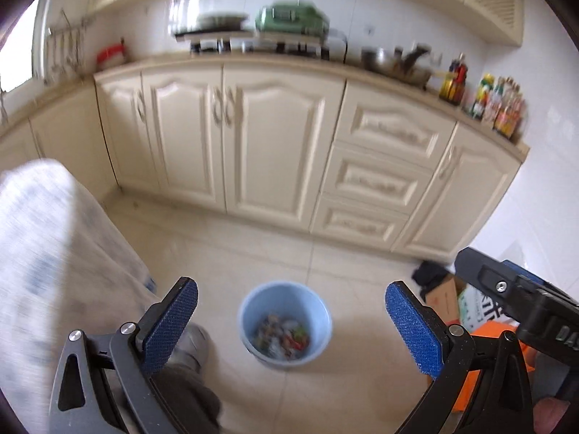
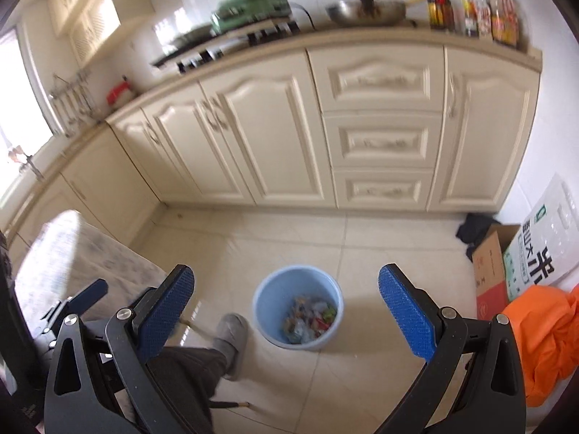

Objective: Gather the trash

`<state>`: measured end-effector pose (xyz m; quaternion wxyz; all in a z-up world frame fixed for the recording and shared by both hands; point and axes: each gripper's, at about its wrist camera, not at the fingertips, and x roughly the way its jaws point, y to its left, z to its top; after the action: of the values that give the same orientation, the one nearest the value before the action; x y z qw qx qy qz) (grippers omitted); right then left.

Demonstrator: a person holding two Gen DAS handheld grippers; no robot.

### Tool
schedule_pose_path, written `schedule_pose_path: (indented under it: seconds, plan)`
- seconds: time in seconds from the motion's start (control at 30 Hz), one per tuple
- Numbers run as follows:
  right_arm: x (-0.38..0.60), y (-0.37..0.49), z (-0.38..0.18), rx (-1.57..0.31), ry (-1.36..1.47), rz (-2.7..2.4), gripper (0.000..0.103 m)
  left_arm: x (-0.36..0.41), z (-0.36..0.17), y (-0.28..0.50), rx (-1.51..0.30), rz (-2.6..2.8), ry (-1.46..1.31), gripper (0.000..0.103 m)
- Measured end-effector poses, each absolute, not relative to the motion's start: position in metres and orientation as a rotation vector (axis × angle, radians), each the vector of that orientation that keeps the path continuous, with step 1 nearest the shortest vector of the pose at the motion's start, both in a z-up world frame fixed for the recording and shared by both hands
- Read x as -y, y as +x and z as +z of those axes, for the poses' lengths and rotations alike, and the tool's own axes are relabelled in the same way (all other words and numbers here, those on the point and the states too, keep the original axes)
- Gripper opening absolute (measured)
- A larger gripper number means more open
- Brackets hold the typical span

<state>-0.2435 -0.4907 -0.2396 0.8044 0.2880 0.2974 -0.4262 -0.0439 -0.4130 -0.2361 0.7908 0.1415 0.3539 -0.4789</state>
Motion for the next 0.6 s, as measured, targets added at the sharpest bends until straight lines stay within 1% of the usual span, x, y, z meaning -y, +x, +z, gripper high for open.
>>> schedule_pose_path:
  seconds: [0.17,0.23,0.43,0.6]
  plan:
    - [0.457,-0.226,-0.192,-0.546,0.564,-0.857,0.103,0.334,-0.173,-0.066,-0.616,-0.977,0.275,0.102]
    - [0.442,-0.214,-0.169,-0.487,0.542,-0.828,0.103,0.301,-0.158,-0.078,-0.584,-0.951,0.257,0.102]
    - [0.399,-0.164,-0.122,-0.419,0.441,-0.703,0.103,0.188,-0.104,-0.103,-0.456,-0.809,0.223,0.102]
    - [0.354,-0.119,-0.095,-0.395,0.345,-0.618,0.103,0.105,-0.063,-0.129,-0.361,-0.673,0.186,0.102]
